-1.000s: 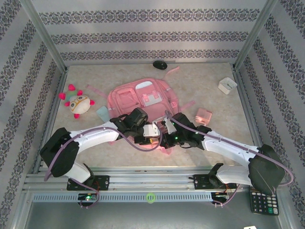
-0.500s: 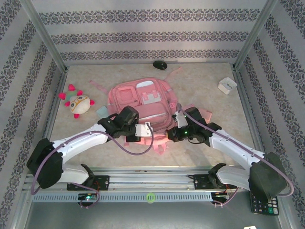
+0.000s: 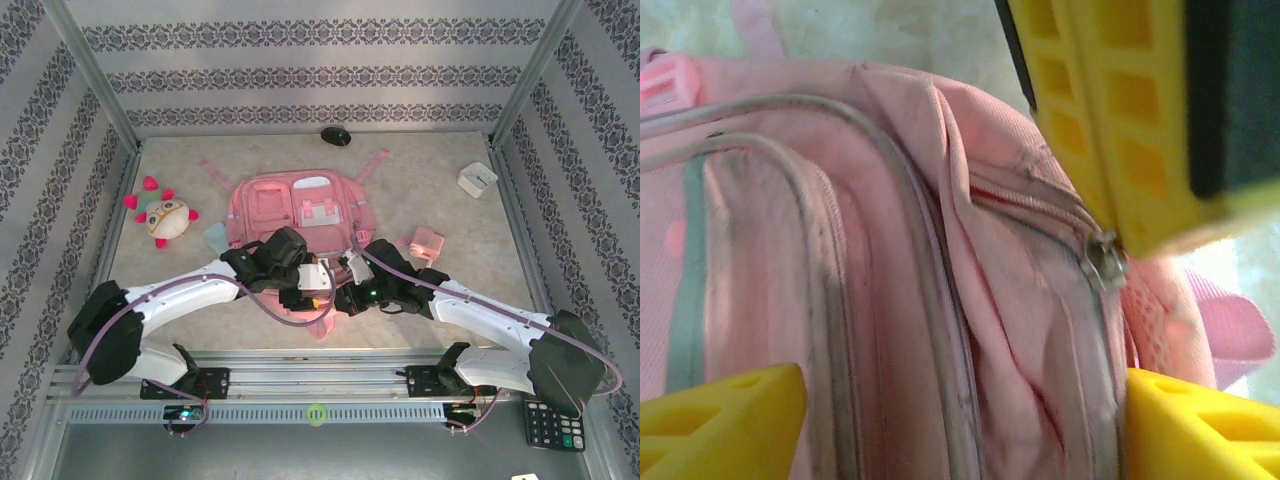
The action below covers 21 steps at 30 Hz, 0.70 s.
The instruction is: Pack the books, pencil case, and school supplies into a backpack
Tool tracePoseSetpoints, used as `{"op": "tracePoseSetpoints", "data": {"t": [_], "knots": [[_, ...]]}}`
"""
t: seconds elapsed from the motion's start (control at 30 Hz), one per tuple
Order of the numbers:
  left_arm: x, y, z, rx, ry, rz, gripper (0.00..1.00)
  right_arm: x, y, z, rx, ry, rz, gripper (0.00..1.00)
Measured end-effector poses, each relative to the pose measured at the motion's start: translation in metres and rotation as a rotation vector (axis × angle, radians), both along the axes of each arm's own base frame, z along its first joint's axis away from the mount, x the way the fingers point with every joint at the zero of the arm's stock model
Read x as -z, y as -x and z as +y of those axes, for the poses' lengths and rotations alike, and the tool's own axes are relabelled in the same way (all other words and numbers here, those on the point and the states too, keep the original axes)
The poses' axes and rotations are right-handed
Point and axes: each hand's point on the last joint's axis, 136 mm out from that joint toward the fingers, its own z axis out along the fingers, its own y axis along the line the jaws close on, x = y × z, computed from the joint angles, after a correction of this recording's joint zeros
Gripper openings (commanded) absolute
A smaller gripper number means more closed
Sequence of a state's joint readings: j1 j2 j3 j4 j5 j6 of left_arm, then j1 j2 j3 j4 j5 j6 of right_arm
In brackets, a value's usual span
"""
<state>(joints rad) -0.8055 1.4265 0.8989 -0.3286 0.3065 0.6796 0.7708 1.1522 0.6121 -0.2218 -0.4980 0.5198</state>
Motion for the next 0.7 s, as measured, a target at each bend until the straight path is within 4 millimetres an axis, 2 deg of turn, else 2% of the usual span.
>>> {"op": "tracePoseSetpoints", "data": {"t": [0.1, 0.2, 0.23, 0.4, 0.53, 0.63, 0.7], "knots": [[0.012, 0.000, -0.005, -0.002, -0.013, 0.028, 0.38, 0.003, -0.002, -0.002, 0.018, 0.009, -0.001, 0.00], [0.014, 0.005, -0.007, 0.019, -0.017, 0.034, 0.12, 0.005, -0.008, -0.007, 0.044, 0.023, -0.004, 0.00], [0.013, 0.006, -0.008, 0.024, -0.016, 0.030, 0.09, 0.006, -0.011, -0.009, 0.059, 0.025, -0.004, 0.00], [-0.001, 0.008, 0.005, 0.031, 0.012, -0.014, 0.05, 0.009, -0.036, -0.034, 0.152, 0.045, -0.001, 0.00], [-0.017, 0.010, 0.019, 0.029, 0.041, -0.062, 0.06, 0.003, -0.046, -0.039, 0.161, 0.048, -0.023, 0.00], [-0.019, 0.011, 0.029, 0.030, 0.018, -0.081, 0.13, -0.001, -0.048, -0.033, 0.136, 0.036, -0.036, 0.00], [-0.016, 0.012, 0.037, 0.030, -0.019, -0.082, 0.25, -0.001, -0.043, -0.029, 0.114, 0.039, -0.039, 0.00]]}}
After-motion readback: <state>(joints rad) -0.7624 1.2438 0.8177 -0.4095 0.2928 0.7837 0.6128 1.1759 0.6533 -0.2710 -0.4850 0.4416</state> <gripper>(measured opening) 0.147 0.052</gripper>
